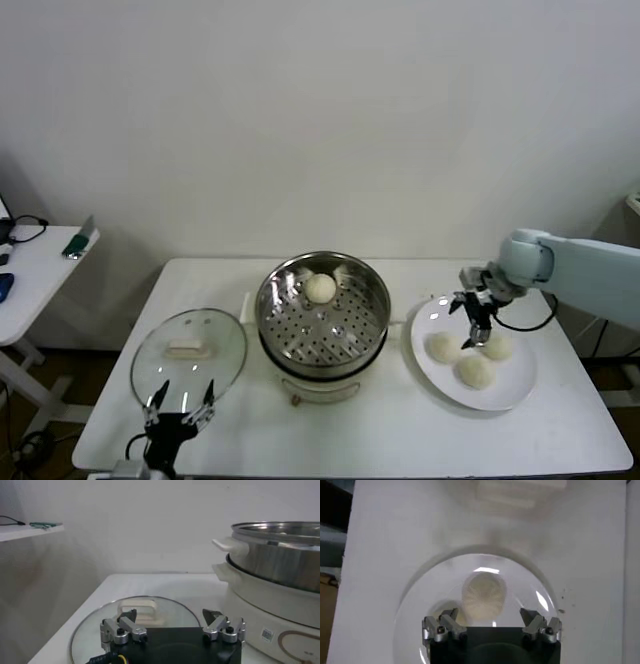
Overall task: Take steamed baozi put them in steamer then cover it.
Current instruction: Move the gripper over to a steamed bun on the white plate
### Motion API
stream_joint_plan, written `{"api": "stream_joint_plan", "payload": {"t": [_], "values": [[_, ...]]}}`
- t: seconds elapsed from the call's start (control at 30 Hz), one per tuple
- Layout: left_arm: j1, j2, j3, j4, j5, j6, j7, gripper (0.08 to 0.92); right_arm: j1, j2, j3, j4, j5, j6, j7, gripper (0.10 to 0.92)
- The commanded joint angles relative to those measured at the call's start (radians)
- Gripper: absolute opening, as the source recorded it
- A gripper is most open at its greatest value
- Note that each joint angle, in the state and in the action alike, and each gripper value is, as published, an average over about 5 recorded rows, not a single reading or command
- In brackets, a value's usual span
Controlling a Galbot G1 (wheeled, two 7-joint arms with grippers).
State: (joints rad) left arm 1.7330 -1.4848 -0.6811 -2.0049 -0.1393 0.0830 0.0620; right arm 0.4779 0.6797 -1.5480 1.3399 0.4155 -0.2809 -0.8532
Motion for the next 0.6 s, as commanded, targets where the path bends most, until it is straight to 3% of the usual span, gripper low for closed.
{"api": "stream_joint_plan", "payload": {"t": [0.03, 0.37, 0.6], "values": [[0.004, 0.000, -0.004, 0.003, 0.000, -0.004, 0.000, 0.823, -0.187, 0.016, 0.131, -0.057, -0.045, -0.066, 0.056, 0.823], [0.002, 0.001, -0.004, 0.002, 0.001, -0.004, 0.000, 0.823, -0.247, 0.058, 0.179, -0.108, -0.066, -0.077, 0.064, 0.809], [-0.003, 0.001, -0.003, 0.004, 0.001, -0.003, 0.000, 0.823, -0.249, 0.066, 0.195, -0.118, -0.063, -0.070, 0.055, 0.706]]}}
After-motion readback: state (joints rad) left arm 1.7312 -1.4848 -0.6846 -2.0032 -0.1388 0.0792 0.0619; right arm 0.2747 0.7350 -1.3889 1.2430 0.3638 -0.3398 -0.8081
